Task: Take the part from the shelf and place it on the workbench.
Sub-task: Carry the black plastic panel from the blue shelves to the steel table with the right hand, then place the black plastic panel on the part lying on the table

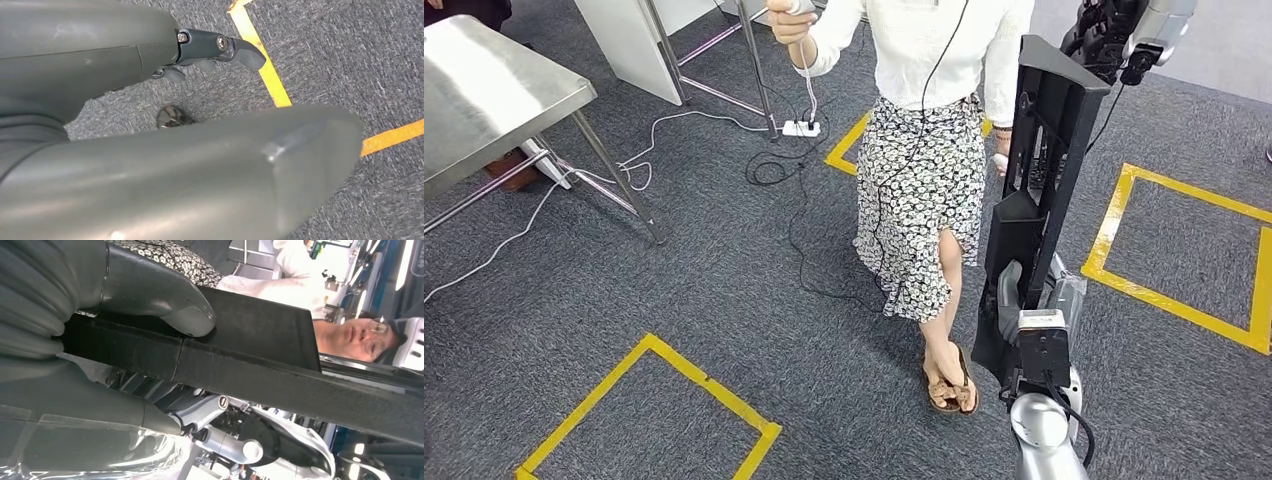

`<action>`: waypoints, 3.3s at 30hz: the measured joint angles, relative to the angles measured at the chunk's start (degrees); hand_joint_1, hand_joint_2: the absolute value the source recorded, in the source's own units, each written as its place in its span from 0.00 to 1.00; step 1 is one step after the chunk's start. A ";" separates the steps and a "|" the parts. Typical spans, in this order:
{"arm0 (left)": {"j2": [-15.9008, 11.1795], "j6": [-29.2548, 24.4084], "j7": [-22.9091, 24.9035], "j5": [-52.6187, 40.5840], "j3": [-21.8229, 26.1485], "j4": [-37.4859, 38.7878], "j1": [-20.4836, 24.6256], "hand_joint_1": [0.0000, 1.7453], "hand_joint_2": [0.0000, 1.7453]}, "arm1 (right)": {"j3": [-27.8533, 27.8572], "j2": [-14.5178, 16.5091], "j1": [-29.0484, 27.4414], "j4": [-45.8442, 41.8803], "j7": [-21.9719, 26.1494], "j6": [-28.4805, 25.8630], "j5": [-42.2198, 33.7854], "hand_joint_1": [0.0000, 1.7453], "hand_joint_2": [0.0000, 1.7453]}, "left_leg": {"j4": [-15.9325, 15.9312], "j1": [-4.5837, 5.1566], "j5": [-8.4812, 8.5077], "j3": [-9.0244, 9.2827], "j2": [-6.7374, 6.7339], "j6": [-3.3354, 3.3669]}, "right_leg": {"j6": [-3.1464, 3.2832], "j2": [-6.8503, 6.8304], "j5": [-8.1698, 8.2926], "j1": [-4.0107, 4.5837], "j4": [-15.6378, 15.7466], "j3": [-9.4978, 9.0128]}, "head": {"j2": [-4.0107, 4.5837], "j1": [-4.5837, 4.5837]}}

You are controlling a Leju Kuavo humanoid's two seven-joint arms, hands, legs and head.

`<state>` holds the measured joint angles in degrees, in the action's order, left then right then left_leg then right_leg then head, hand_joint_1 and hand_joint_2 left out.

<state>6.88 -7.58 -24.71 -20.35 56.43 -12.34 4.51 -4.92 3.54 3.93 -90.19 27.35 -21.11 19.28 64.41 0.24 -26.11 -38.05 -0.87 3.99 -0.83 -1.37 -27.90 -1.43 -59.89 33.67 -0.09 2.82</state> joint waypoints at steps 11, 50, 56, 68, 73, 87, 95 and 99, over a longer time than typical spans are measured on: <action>0.07 -0.09 0.05 -0.07 0.01 0.00 0.40 0.00 0.00 | 0.02 -0.69 -0.35 -0.13 0.15 0.00 -0.02 1.00 1.00 | -9.05 1.12 2.34 5.57 1.97 2.24 | -0.41 1.04 -4.75 -0.27 -12.82 6.82 | 0.00 -0.19; 0.55 -0.31 0.43 -0.55 0.27 0.15 -0.24 0.00 0.00 | -0.01 -0.93 -0.39 -0.35 0.02 -0.06 -0.07 1.00 1.00 | -5.44 0.68 0.21 3.83 4.79 -0.74 | -0.78 1.68 1.82 -0.63 1.12 0.72 | 0.00 -0.42; 0.51 -0.04 0.43 -1.09 0.25 0.20 -0.34 0.00 0.00 | 0.09 -0.97 -0.54 -0.83 -0.03 -0.29 -0.43 1.00 1.00 | 9.12 -0.75 -6.37 -3.59 1.35 -2.76 | 0.62 0.65 1.37 -0.56 1.29 0.00 | 0.00 0.40; 0.15 0.63 0.25 -2.36 0.21 0.14 -0.20 0.00 0.00 | 1.78 -1.36 -2.73 -3.18 1.09 -0.70 -1.93 1.00 1.00 | -9.03 0.38 2.34 5.30 0.30 0.88 | -0.69 -0.75 -0.82 0.11 0.41 -1.34 | 0.00 0.20; 0.31 0.79 0.24 -2.57 0.16 0.15 -0.02 0.00 0.00 | 2.91 -2.12 -4.08 -3.41 1.25 -0.91 -2.32 1.00 1.00 | -9.57 0.41 2.40 6.03 2.70 1.27 | -0.97 1.06 -4.21 -0.23 -11.71 6.25 | 0.00 -0.04; 0.43 0.51 0.40 -2.90 -0.37 0.23 -0.34 0.00 0.00 | 3.77 -2.68 -4.21 -3.96 1.95 -1.09 -3.50 1.00 1.00 | 9.54 -0.85 -6.76 -3.25 1.23 -2.83 | 0.50 0.53 1.18 -0.54 1.69 -0.62 | 0.00 0.54; 0.08 0.14 0.47 -2.51 -0.39 0.15 -0.05 0.00 0.00 | 3.77 -2.66 -4.16 -4.01 2.00 -1.14 -3.54 1.00 1.00 | -5.84 0.93 1.20 2.90 -1.55 -0.01 | -0.26 -1.65 0.42 -0.33 2.58 -1.99 | 0.00 0.58; 0.27 -0.06 0.48 -2.45 -0.38 0.16 -0.01 0.00 0.00 | 3.75 -2.79 -3.75 -4.16 2.01 -1.14 -3.57 1.00 1.00 | -9.70 0.55 2.88 5.38 0.15 1.14 | -0.52 -0.63 -1.27 0.19 -0.60 -0.48 | 0.00 0.18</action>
<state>7.15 -7.64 -24.23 -22.80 56.06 -12.18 4.49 -1.17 0.75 0.18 -94.35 29.36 -22.26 15.71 54.71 0.79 -23.24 -32.67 -0.72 5.13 -1.35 -2.00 -29.16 -1.24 -60.49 33.19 -0.09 3.01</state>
